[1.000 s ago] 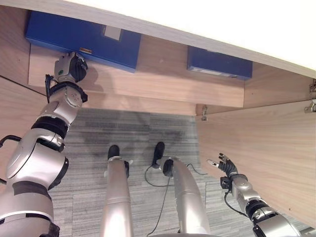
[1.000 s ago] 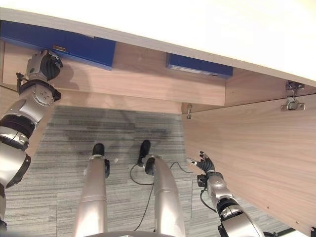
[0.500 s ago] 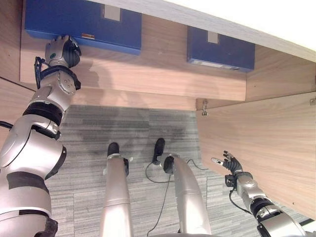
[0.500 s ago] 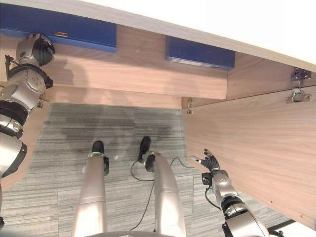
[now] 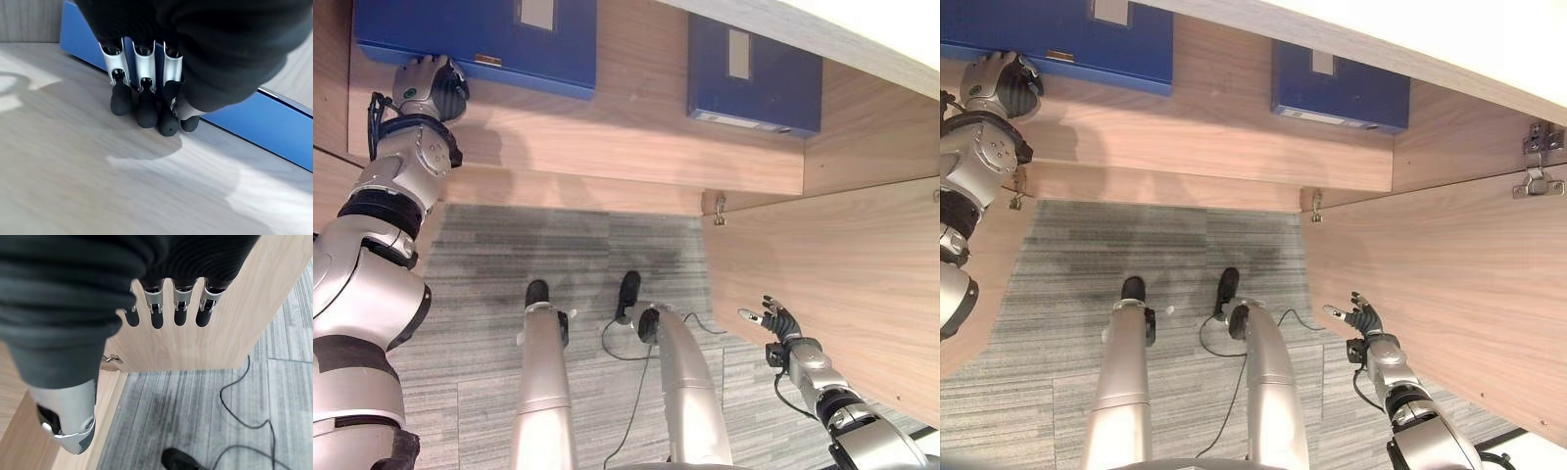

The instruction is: Put the empty folder in the office cabinet

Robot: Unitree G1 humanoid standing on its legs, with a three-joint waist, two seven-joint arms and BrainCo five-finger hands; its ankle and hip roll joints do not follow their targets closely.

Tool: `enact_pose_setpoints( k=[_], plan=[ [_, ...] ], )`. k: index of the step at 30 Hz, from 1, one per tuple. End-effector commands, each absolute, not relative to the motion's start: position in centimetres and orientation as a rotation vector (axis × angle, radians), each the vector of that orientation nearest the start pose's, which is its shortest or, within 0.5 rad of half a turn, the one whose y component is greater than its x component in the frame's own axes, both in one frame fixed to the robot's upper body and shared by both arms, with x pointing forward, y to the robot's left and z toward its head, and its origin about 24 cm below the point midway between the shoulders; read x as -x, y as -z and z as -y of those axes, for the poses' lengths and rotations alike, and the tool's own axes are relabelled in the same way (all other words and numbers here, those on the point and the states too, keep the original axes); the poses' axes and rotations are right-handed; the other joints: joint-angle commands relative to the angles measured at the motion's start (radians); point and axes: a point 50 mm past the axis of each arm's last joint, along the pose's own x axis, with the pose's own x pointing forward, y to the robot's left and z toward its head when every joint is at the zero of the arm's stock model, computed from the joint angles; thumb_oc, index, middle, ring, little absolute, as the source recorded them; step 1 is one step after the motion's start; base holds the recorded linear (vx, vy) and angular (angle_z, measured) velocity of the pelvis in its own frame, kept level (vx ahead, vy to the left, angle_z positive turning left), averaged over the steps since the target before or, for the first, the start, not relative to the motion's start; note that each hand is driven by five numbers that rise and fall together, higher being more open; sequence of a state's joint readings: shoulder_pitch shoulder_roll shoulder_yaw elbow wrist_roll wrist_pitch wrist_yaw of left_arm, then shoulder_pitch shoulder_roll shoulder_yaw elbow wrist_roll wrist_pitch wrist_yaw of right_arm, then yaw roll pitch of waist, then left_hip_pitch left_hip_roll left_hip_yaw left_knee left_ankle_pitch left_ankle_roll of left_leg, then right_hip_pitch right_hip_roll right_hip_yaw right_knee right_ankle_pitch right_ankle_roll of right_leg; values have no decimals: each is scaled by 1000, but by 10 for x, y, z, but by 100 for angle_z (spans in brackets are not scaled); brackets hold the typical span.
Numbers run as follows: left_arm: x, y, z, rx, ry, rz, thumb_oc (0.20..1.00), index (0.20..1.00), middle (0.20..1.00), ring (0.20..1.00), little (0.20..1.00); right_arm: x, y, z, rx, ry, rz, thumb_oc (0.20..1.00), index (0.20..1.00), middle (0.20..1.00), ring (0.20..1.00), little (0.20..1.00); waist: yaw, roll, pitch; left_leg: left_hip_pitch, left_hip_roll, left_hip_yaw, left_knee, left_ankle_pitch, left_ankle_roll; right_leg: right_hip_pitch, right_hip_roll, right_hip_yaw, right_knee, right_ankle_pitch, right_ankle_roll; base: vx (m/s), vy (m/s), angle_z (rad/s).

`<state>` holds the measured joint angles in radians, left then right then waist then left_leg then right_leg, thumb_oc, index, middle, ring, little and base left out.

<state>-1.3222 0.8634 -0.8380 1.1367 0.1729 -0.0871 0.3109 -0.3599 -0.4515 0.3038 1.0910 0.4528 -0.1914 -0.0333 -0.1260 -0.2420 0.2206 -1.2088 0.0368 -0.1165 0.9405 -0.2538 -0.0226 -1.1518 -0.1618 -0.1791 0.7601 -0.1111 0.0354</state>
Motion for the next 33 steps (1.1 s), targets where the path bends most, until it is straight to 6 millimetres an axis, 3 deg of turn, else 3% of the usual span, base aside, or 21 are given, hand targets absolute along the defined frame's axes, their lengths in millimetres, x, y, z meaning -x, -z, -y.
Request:
enact_pose_setpoints(
  k=[1, 13, 19, 22, 25, 29, 33],
  plan=[
    [-372, -356, -317, -1361, -701, 304, 200, 200, 200, 200, 200, -261, 37, 307, 212, 265, -511, 1000, 1000, 1000, 1000, 1000, -43, 59, -16, 39, 61, -68, -150, 31, 23, 70, -42, 8, 61, -98, 57, 0, 0, 0],
    [-356, -396, -317, -1339, -763, 399, 200, 200, 200, 200, 200, -256, 36, 319, 215, 296, -521, 1000, 1000, 1000, 1000, 1000, -40, 67, -26, 31, 57, -66, -150, 31, 24, 68, -47, 5, 57, -96, 62, 0, 0, 0],
    [-345, -430, -307, -1326, -796, 487, 200, 200, 200, 200, 200, -256, 32, 324, 231, 295, -527, 1000, 1000, 1000, 1000, 1000, -39, 78, -36, 46, 56, -58, -182, 40, 21, 78, -49, 9, 36, -87, 66, 1, 3, 1],
    [-344, -435, -303, -1297, -794, 514, 200, 200, 200, 200, 200, -257, 32, 324, 231, 293, -526, 1000, 1000, 1000, 1000, 1000, -39, 80, -35, 49, 55, -57, -187, 42, 21, 82, -51, 9, 29, -83, 67, -2, 3, 1],
    [-346, -432, -300, -1278, -776, 526, 200, 200, 200, 200, 200, -257, 34, 322, 228, 289, -529, 1000, 1000, 1000, 1000, 1000, -37, 84, -35, 54, 56, -52, -198, 46, 19, 85, -52, 11, 19, -78, 69, -1, 0, 1],
    [-351, -418, -303, -1122, -738, 540, 200, 200, 200, 200, 200, -252, 39, 320, 210, 296, -541, 1000, 1000, 1000, 1000, 1000, -35, 86, -36, 71, 54, -49, -212, 51, 15, 94, -49, 15, 14, -81, 67, 0, 0, 0],
    [-358, -388, -307, -965, -698, 538, 200, 200, 200, 200, 200, -243, 48, 316, 181, 312, -563, 1000, 1000, 1000, 1000, 1000, -22, 87, -27, 84, 55, -45, -217, 54, 9, 102, -52, 19, 16, -89, 61, -10, -35, 2]
  ],
)
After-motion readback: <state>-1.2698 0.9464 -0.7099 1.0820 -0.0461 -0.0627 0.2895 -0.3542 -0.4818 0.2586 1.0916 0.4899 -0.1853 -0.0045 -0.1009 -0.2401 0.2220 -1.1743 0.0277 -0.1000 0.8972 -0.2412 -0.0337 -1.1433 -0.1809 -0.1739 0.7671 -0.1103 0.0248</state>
